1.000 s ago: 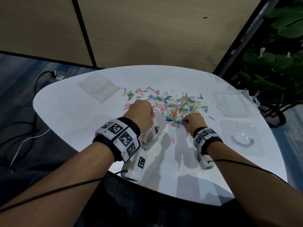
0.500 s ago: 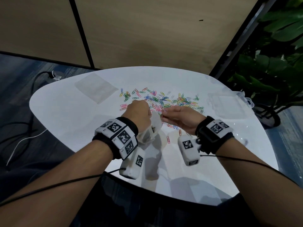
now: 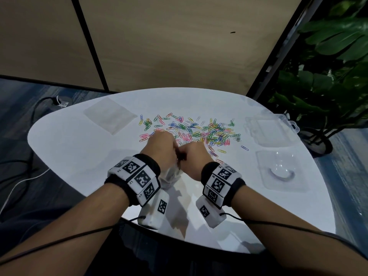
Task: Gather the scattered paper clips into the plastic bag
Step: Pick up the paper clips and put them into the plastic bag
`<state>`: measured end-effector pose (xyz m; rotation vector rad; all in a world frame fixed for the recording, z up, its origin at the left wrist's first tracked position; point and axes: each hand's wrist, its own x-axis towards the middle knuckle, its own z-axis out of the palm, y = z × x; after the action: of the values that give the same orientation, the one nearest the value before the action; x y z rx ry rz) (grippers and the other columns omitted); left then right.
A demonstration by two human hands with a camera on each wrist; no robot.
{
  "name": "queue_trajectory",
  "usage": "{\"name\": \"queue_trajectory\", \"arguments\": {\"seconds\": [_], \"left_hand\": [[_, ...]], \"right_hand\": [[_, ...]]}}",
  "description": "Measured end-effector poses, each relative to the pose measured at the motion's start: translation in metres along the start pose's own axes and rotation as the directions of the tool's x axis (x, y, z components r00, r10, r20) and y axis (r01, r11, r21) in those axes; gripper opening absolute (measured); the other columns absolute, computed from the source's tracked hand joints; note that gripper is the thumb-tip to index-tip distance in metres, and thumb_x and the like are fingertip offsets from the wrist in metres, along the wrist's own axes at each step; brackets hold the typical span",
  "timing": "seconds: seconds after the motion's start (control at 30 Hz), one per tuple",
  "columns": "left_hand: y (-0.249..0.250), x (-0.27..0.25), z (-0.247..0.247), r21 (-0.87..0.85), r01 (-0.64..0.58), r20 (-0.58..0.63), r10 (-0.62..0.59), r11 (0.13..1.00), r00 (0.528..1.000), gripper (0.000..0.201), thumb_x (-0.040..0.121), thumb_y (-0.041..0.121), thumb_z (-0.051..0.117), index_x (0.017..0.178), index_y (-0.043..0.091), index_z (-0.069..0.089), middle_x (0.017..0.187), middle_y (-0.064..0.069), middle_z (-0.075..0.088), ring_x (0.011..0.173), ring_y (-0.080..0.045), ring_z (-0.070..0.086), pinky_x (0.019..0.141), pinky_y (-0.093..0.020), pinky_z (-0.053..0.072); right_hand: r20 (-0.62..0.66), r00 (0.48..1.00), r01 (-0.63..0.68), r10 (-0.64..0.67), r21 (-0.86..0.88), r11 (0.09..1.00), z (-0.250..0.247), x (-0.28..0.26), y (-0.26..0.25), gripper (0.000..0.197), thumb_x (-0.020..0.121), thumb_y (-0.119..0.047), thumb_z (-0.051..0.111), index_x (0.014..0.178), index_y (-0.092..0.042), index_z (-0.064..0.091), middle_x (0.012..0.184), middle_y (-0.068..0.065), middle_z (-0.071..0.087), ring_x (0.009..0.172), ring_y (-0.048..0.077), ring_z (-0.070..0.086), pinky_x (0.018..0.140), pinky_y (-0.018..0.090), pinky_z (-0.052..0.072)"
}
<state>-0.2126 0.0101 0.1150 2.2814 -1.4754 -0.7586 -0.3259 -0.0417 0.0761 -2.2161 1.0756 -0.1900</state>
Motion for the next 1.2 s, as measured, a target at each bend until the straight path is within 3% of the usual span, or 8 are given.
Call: {"name": "queue_trajectory", "arguments": {"seconds": [0.13, 0.27, 0.43, 0.57, 0.63, 0.8, 0.97, 1.2], "left_hand": [[-0.002, 0.0, -0.001, -0.023, 0.001, -0.009, -0.001, 1.0, 1.0, 0.025, 0.088, 0.004, 0.057, 0.088, 0.014, 0.079, 0.073, -0.007, 0.07, 0.077, -0.024, 0.072, 0.082, -0.036, 0.06], [-0.006, 0.0, -0.002, -0.045, 0.003, -0.023, -0.004, 0.999, 1.0, 0.023, 0.091, 0.005, 0.058, 0.094, 0.014, 0.078, 0.087, -0.007, 0.074, 0.073, -0.023, 0.07, 0.082, -0.035, 0.06], [-0.018, 0.005, -0.006, -0.094, 0.032, -0.035, -0.035, 0.995, 0.999, 0.022, 0.091, 0.002, 0.056, 0.096, 0.012, 0.075, 0.093, -0.008, 0.073, 0.071, -0.022, 0.064, 0.081, -0.035, 0.06], [-0.025, 0.004, -0.011, -0.078, 0.052, -0.023, -0.054, 0.996, 0.998, 0.021, 0.091, 0.003, 0.054, 0.093, 0.014, 0.072, 0.097, -0.008, 0.071, 0.074, -0.023, 0.063, 0.08, -0.033, 0.06], [-0.027, 0.003, -0.014, -0.068, 0.058, -0.015, -0.059, 0.996, 0.998, 0.02, 0.091, 0.004, 0.055, 0.094, 0.014, 0.072, 0.098, -0.009, 0.071, 0.081, -0.026, 0.067, 0.081, -0.034, 0.06], [-0.036, 0.001, -0.02, -0.041, 0.077, -0.012, -0.077, 0.996, 0.997, 0.02, 0.092, 0.006, 0.056, 0.102, 0.012, 0.072, 0.101, -0.011, 0.071, 0.092, -0.03, 0.071, 0.085, -0.034, 0.058], [-0.043, 0.0, -0.021, -0.011, 0.09, -0.007, -0.09, 0.996, 0.996, 0.02, 0.091, 0.005, 0.056, 0.102, 0.01, 0.073, 0.095, -0.013, 0.072, 0.087, -0.03, 0.072, 0.082, -0.036, 0.06], [-0.047, 0.003, -0.023, -0.018, 0.093, -0.003, -0.093, 0.995, 0.996, 0.021, 0.092, 0.005, 0.056, 0.103, 0.011, 0.073, 0.098, -0.012, 0.071, 0.087, -0.029, 0.071, 0.079, -0.034, 0.06]], "right_hand": [[0.068, 0.997, 0.048, -0.04, -0.115, 0.992, -0.007, 0.003, -0.002, 0.022, 0.082, -0.001, 0.055, 0.089, -0.004, 0.076, 0.082, 0.015, 0.072, 0.083, 0.03, 0.065, 0.08, 0.03, 0.053], [0.19, 0.98, 0.058, -0.053, -0.023, 0.998, -0.017, 0.001, 0.001, 0.029, 0.081, -0.002, 0.059, 0.102, -0.014, 0.076, 0.091, -0.003, 0.075, 0.083, 0.016, 0.071, 0.082, 0.028, 0.056], [-0.026, 0.991, -0.12, 0.133, 0.284, 0.951, -0.054, 0.008, 0.038, 0.022, 0.084, -0.003, 0.069, 0.103, -0.013, 0.074, 0.09, 0.004, 0.074, 0.074, 0.023, 0.073, 0.064, 0.033, 0.062], [0.114, 0.819, -0.523, 0.562, -0.253, 0.814, -0.059, 0.007, 0.112, 0.1, 0.063, -0.039, 0.089, 0.145, -0.015, 0.038, 0.137, 0.01, 0.056, 0.109, 0.027, 0.065, 0.094, 0.042, 0.055], [0.157, 0.758, -0.571, 0.633, -0.31, 0.76, -0.043, -0.001, 0.133, 0.119, 0.052, -0.044, 0.093, 0.147, -0.008, 0.031, 0.14, 0.012, 0.049, 0.108, 0.025, 0.065, 0.089, 0.039, 0.057], [0.027, 0.859, -0.48, 0.511, -0.3, 0.824, -0.003, 0.005, 0.131, 0.119, 0.052, -0.052, 0.09, 0.147, -0.01, 0.03, 0.14, 0.012, 0.039, 0.126, 0.027, 0.047, 0.104, 0.035, 0.042], [-0.014, 0.9, -0.428, 0.435, -0.204, 0.88, 0.021, 0.037, 0.118, 0.112, 0.056, -0.052, 0.087, 0.147, -0.011, 0.035, 0.142, 0.012, 0.039, 0.126, 0.029, 0.048, 0.104, 0.038, 0.046], [-0.102, 0.96, -0.277, 0.261, -0.211, 0.937, 0.036, 0.064, 0.105, 0.067, 0.083, -0.036, 0.071, 0.143, -0.022, 0.044, 0.148, 0.011, 0.032, 0.126, 0.031, 0.048, 0.106, 0.037, 0.043]]}}
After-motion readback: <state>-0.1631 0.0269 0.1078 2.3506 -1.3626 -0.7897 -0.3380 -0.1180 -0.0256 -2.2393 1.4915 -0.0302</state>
